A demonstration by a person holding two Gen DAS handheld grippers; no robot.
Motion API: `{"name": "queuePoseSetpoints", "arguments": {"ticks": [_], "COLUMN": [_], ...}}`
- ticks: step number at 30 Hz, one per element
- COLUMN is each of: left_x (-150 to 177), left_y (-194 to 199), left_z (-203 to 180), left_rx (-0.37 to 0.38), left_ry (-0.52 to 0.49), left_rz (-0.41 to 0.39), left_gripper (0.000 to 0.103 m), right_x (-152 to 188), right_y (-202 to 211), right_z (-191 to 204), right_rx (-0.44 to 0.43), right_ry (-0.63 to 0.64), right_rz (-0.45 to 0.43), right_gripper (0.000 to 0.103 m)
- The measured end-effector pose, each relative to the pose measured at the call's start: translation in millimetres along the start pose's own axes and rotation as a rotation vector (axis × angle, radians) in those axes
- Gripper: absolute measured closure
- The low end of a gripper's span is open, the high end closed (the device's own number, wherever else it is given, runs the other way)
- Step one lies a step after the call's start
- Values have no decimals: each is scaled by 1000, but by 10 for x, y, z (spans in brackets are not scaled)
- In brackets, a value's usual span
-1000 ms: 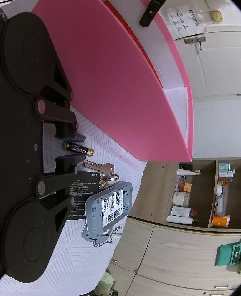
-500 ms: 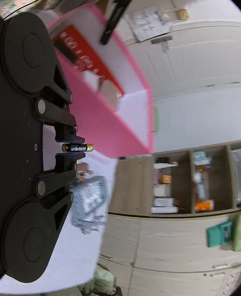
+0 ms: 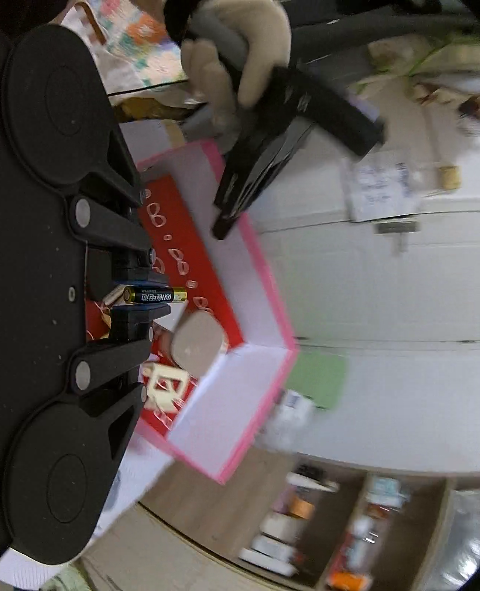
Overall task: Organize rigid objects
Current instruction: 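Place the AA battery in the pink box beside the keys, then grasp the grey pocket router with the right tool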
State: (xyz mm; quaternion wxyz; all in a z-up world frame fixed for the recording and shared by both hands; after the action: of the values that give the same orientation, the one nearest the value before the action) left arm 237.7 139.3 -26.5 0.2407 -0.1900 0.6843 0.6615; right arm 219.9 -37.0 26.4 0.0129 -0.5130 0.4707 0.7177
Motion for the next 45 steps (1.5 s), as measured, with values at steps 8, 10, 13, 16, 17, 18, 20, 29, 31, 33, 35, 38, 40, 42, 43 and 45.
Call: {"name": "queuePoseSetpoints", "arguments": {"ticks": [8,10,13,16,17,18,20,29,31,33,35,38,40,42,43,45], "left_x": [-13,-13,-17,-20,-21,-16,-10,-5,-3,-3,-8,-18,-17,-16,-14,-15], "left_y": [1,1,2,4,4,5,5,-3,-2,-3,-1,-8,-9,-9,-8,-7], "left_z": [5,15,21,33,36,42,47,44,36,29,27,11,6,2,-1,-8], "left_rx": [2,6,11,19,22,25,29,26,20,17,13,7,3,1,-1,-6], "left_ry": [-1,2,5,11,14,15,17,24,18,16,12,10,9,8,5,-2], "left_rz": [5,6,4,3,3,2,-1,-2,-1,1,3,6,6,8,10,15], "left_gripper": [96,96,96,96,96,96,96,96,96,96,96,96,96,96,96,96], "right_x": [-89,-77,-60,-85,-92,-125,-143,62,174,292,405,591,696,793,837,912], "right_y": [-740,-832,-823,-688,-606,-551,-364,399,511,611,669,696,687,665,641,605], "right_z": [33,67,57,-26,-64,-114,-196,-689,-821,-942,-1043,-1184,-1237,-1264,-1271,-1288], "right_rx": [-80,-71,-60,-57,-60,-62,-60,61,86,113,134,160,182,213,229,240], "right_ry": [-32,11,17,-28,-50,-69,-109,-258,-299,-334,-367,-414,-423,-403,-389,-360], "right_rz": [233,261,254,199,177,157,109,-8,-6,-9,-9,-14,-16,-16,-14,-7], "right_gripper": [92,92,90,88,88,88,88,83,82,81,80,77,71,64,61,54]}}
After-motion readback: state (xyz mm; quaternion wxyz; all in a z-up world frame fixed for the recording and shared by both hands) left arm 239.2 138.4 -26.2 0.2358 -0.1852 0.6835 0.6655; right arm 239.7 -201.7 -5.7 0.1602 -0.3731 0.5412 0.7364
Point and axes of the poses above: each gripper's, at about its wrist camera, not at the fingertips, and y roughly against the way its jaws point, z to its left, x to its underside, the point moved 4 cm from there along -y, roughly the way its jaws point, and after that the axes turned 2 degrees about x, right-handed, at the moved point
